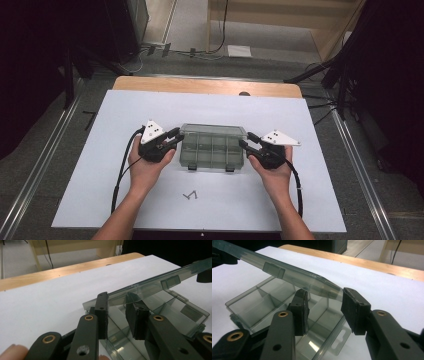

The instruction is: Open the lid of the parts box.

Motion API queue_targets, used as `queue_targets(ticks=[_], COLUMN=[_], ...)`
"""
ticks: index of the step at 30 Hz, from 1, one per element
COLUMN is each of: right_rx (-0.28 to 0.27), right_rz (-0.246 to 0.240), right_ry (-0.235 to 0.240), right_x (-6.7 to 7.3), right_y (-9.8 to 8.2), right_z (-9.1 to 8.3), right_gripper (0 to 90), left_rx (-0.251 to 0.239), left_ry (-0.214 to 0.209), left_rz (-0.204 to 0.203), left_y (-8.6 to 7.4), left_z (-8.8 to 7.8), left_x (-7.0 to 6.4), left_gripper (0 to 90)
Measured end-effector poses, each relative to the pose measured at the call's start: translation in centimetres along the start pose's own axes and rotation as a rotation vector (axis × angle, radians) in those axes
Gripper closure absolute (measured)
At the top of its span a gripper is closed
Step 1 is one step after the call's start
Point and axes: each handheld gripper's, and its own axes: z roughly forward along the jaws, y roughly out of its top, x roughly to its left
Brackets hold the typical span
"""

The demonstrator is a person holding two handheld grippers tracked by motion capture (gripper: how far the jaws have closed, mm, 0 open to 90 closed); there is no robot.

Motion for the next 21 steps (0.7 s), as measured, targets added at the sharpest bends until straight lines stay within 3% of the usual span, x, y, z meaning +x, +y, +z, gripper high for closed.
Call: queue_targets(ticks=[5, 10, 21], right_rx=[-0.015, -0.011, -0.008], right_rz=[-0.009, -0.004, 0.012], right_ry=[-0.01, -0.019, -0.039], right_x=[-0.3, -1.0, -1.8], right_y=[0.6, 1.7, 2.9], right_z=[0.2, 0.4, 1.3], right_gripper=[61.7, 73.1, 77.8], left_rx=[-0.005, 0.015, 0.003], left_ry=[0.01, 0.024, 0.041], left_rz=[0.006, -0.001, -0.044], left_y=[0.7, 1.6, 2.8], left_z=[0.3, 0.5, 1.5], left_x=[0.3, 0.6, 1.3], left_gripper=[73.9, 78.1, 80.3])
